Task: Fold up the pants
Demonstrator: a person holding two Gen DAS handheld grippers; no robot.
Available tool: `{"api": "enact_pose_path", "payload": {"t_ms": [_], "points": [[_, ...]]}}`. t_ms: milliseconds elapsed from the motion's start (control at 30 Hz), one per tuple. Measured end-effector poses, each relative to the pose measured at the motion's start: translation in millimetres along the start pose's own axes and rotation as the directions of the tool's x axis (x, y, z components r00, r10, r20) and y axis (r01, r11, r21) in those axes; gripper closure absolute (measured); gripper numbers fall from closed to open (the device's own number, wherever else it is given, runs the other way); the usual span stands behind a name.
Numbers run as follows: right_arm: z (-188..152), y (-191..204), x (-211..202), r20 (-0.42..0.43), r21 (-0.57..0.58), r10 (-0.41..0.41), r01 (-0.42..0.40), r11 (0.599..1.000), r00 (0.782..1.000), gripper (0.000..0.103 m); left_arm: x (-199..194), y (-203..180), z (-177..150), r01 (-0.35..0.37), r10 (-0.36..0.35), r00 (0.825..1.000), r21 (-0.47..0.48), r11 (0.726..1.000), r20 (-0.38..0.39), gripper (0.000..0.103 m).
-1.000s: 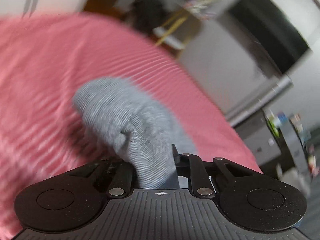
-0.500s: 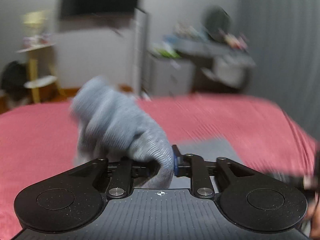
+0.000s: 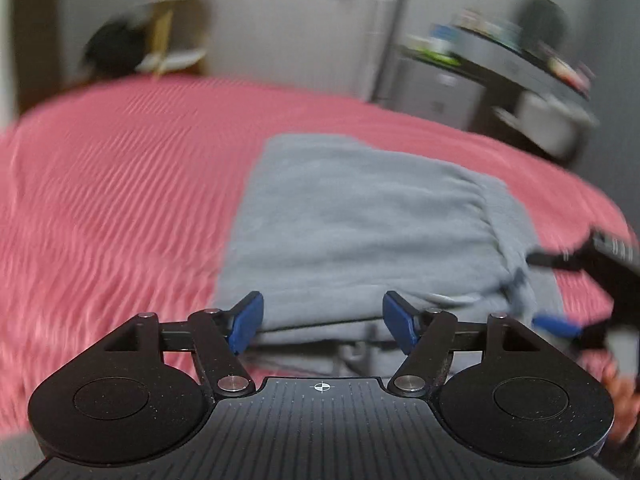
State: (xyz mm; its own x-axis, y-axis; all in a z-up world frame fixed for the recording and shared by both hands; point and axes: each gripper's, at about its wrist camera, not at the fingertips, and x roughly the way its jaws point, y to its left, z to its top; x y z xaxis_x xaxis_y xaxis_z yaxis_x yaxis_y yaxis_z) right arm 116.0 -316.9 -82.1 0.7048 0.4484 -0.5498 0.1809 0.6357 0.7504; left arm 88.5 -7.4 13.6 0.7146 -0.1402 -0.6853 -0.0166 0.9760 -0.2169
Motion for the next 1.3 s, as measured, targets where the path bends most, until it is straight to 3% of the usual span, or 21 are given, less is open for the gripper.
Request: {"api": "enact_pose_path", "payload": {"t_ms": [100, 200, 267, 300, 400, 533, 600, 633, 667, 733, 867, 1000, 1033, 1067, 1167, 1300], "points": [[-0.3, 9.2, 21.5, -0.029, -0.002, -0.061, 0.061, 0.998, 0.998, 0.009, 5.2, 13.8, 1.3, 0.030, -0.033, 0.999, -0.120, 0.992, -0.021, 0.027], [-2.2, 14.3, 31.8, -0.034, 0.068, -0.026, 0.028, 0.997, 0.999, 0.008, 11.6, 21.8, -3.9, 0.034, -0.047, 0.996, -0.167, 0.985, -0.071, 0.027], [-3.5, 17.4, 36.7, -0.046, 0.112, 0.010, -0.005, 0.994, 0.999, 0.022, 18.8, 32.7, -4.9, 0.059, -0.088, 0.990, -0.246, 0.967, -0.109, 0.027], [-5.2, 19.2, 38.1, -0.041, 0.115, 0.006, -0.001, 0.993, 0.999, 0.039, 20.4, 38.4, -5.4, 0.075, -0.112, 0.987, -0.289, 0.954, -0.116, 0.027], [-9.3, 19.6, 42.6, -0.030, 0.123, 0.008, -0.004, 0.992, 1.000, 0.035, 19.3, 46.5, -9.1, 0.143, -0.194, 0.974, -0.355, 0.924, -0.113, 0.027], [-7.3, 33.7, 56.2, -0.043, 0.121, 0.002, 0.004, 0.993, 0.999, 0.013, 13.9, 37.7, -12.8, 0.230, -0.271, 0.955, -0.274, 0.934, -0.122, 0.026], [-7.7, 52.6, 63.8, -0.057, 0.047, -0.058, 0.061, 0.997, 0.997, 0.017, 16.2, 27.5, -16.3, 0.227, -0.263, 0.953, -0.217, 0.949, -0.153, 0.026], [-8.1, 60.8, 65.7, -0.046, 0.008, -0.084, 0.084, 0.996, 0.995, 0.038, 16.6, 22.9, -17.6, 0.222, -0.256, 0.952, -0.198, 0.955, -0.170, 0.026], [-9.6, 72.3, 68.3, -0.046, -0.049, -0.121, 0.119, 0.992, 0.992, 0.050, 18.7, 18.7, -19.1, 0.213, -0.246, 0.950, -0.179, 0.960, -0.190, 0.026], [-7.8, 90.2, 65.2, -0.036, -0.084, -0.116, 0.112, 0.990, 0.993, 0.056, 24.3, 10.3, -20.9, 0.159, -0.186, 0.958, -0.135, 0.978, -0.219, 0.027], [1.7, 121.0, 30.6, 0.045, -0.026, 0.092, -0.091, 0.996, 0.995, 0.058, 30.1, 7.4, -22.6, 0.006, -0.032, 0.973, -0.115, 0.993, -0.227, 0.030], [9.4, 135.4, -9.6, 0.130, -0.053, 0.212, -0.207, 0.977, 0.969, 0.059, 32.2, 15.5, -22.3, -0.043, 0.003, 0.977, -0.182, 0.982, -0.215, 0.034], [11.5, 136.0, -17.1, 0.147, -0.055, 0.232, -0.226, 0.973, 0.962, 0.059, 30.3, 17.7, -22.2, -0.052, 0.010, 0.979, -0.201, 0.978, -0.202, 0.040], [14.1, 135.8, -24.7, 0.163, -0.062, 0.245, -0.238, 0.969, 0.956, 0.059, 27.7, 20.2, -22.1, -0.060, 0.018, 0.982, -0.217, 0.974, -0.190, 0.045], [16.3, 127.6, -36.7, 0.197, -0.079, 0.232, -0.221, 0.972, 0.952, 0.059, 26.0, 26.0, -22.3, -0.083, 0.034, 0.981, -0.259, 0.962, -0.190, 0.048], [16.1, 102.3, -39.7, 0.200, -0.041, 0.176, -0.172, 0.984, 0.964, 0.059, 17.9, 28.6, -23.6, -0.058, 0.015, 0.988, -0.278, 0.959, -0.156, 0.050]]}}
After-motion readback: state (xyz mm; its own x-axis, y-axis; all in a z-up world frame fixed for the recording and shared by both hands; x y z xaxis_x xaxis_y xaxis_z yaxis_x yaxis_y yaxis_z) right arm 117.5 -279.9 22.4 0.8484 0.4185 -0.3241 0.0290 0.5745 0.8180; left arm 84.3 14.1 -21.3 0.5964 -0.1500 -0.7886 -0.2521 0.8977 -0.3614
